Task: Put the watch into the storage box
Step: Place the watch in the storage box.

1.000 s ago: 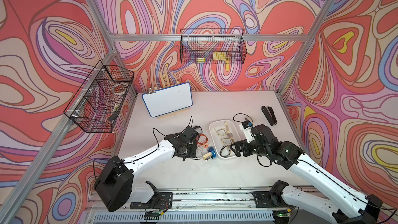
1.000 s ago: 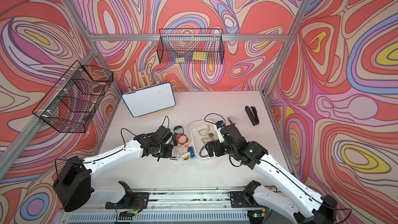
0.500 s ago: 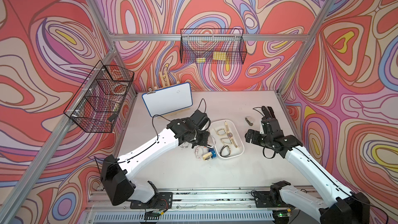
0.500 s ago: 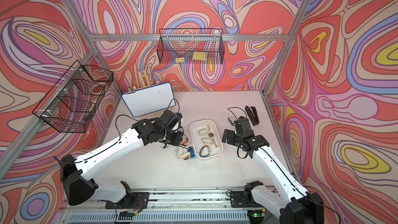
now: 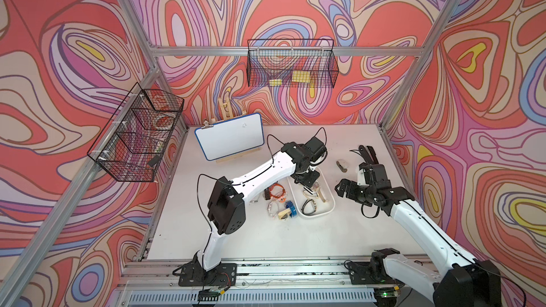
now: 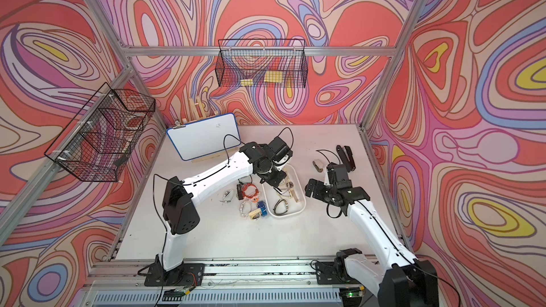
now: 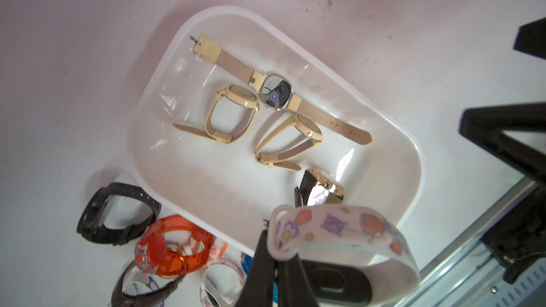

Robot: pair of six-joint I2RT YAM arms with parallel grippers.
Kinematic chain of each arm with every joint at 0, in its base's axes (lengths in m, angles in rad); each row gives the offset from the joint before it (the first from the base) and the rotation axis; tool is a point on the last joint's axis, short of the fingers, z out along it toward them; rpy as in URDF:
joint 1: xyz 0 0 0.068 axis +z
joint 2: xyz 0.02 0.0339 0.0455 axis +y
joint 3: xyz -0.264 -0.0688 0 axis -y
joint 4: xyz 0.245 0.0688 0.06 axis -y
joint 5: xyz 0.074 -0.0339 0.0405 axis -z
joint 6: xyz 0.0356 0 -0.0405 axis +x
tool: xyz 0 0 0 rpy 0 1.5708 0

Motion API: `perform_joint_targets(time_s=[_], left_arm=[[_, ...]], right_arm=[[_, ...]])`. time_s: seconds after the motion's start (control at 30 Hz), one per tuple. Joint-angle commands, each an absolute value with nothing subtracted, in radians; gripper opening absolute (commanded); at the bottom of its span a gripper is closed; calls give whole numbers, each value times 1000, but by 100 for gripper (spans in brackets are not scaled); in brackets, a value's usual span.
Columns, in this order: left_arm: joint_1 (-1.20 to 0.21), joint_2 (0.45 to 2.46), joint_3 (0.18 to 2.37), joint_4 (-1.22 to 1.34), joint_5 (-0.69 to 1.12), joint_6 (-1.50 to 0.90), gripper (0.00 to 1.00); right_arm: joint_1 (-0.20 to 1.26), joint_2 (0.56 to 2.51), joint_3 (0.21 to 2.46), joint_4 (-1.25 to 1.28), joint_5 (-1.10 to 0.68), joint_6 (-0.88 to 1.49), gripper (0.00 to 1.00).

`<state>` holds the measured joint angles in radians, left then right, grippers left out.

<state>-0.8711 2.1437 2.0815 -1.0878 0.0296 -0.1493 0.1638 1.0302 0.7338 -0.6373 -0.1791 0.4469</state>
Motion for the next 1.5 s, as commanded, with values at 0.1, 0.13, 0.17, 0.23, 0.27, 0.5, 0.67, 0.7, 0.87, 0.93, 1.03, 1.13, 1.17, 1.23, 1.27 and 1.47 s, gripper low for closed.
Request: perform_joint_targets(time_s=[0.1,0.13,0.17,0.23,0.27,0.5,0.67,0.7,0.87,0.93,1.03,1.13,1.17,1.23,1.27,1.47], left_arm=[[-838,2265,2189,-1235,-34,-36,0],[-828,2269,2184,-1230,-29,-35,0],[-824,2272,2175,-1223,-29,-32,0],[-819,2279,2169,-1213,-32,-23,0],[-818,2286,2173,-1210,-29,-19,0],[-819,2368,2227,-1234,-35,-11,0],[-819,2409,2226,-1226,-91,-12,0],[-819,2415,2224,-1228,-101,-11,0],[-818,2415,2199,-1218,-149,-14,0],[-819,2413,2188,-1213,-154,-16,0],[-818,2418,2181,-1213,-153,-22,5],[-819,2414,2169,-1209,-152,-28,18],[-819,2410,2167,-1211,-153,-30,23],[-819,2394,2166,-1210,-156,-35,31],[-820,2383,2164,-1209,-153,-36,35],[-821,2305,2165,-1213,-150,-56,47]], right_arm=[[158,939,764,-663,-275,397,98],[160,925,763,-664,-292,391,98],[159,911,762,-661,-312,388,98],[160,895,757,-654,-339,384,98],[161,893,753,-650,-351,382,98],[160,900,760,-652,-391,371,98],[160,884,758,-651,-400,370,98],[160,882,758,-651,-401,370,98],[160,885,758,-650,-403,369,98],[160,888,756,-648,-405,369,98],[160,890,756,-647,-403,370,98],[160,888,756,-647,-406,370,98],[160,888,757,-646,-409,369,98],[160,888,757,-647,-414,370,98],[160,888,758,-647,-416,369,98],[160,893,768,-653,-416,366,98]])
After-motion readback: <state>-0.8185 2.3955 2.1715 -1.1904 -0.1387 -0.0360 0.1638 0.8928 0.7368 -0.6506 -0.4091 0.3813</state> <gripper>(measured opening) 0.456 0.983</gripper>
